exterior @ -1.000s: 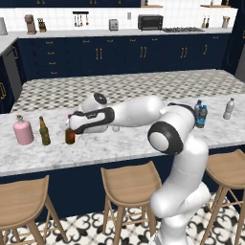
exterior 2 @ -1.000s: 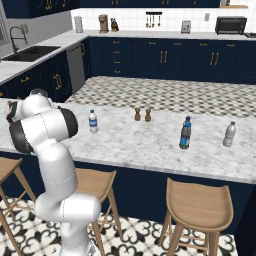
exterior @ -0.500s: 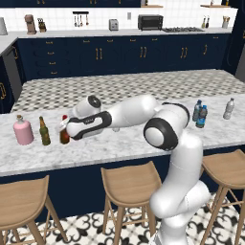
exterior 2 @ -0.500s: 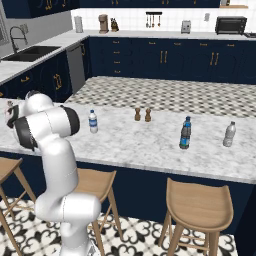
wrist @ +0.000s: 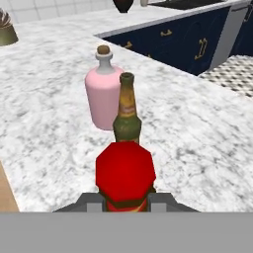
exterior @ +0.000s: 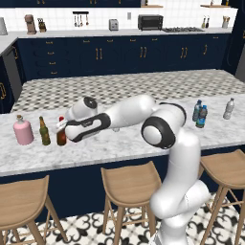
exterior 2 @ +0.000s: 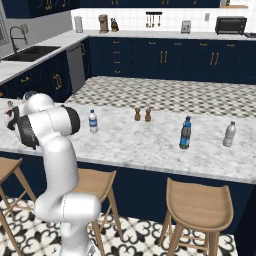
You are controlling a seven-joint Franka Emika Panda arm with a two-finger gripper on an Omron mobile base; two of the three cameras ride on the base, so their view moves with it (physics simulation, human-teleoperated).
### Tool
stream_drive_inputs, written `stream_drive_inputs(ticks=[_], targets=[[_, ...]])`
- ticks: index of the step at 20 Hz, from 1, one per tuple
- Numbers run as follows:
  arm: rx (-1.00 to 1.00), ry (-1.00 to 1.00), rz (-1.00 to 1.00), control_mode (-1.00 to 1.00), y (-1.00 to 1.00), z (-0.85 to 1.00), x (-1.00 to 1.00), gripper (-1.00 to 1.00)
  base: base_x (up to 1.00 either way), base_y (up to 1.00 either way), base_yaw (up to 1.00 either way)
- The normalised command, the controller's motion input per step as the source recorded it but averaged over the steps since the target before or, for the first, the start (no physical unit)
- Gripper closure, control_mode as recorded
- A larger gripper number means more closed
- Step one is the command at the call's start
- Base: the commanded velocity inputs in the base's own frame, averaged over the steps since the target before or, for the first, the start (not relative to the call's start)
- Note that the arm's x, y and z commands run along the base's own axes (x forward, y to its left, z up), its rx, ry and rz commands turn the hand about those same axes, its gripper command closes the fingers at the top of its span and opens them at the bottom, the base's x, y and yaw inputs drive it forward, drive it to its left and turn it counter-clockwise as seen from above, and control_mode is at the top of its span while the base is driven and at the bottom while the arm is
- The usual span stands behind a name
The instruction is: Move the plastic bottles in the middle to the plastics group, and the glass bottles in the middle to the glass group.
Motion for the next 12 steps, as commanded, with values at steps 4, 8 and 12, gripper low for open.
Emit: stream_drive_inputs(ticks=[4,8,12], targets=[[0.0,0.0,0.0,-1.0,0.11,-0.32,0.09,1.0,0.0,0.0,0.0],[0.0,0.01,0.0,-1.0,0.08,-0.17,0.06,1.0,0.0,0.0,0.0],[-0.02,0.08,0.0,-1.0,0.11,0.0,0.18,1.0,0.0,0.0,0.0]])
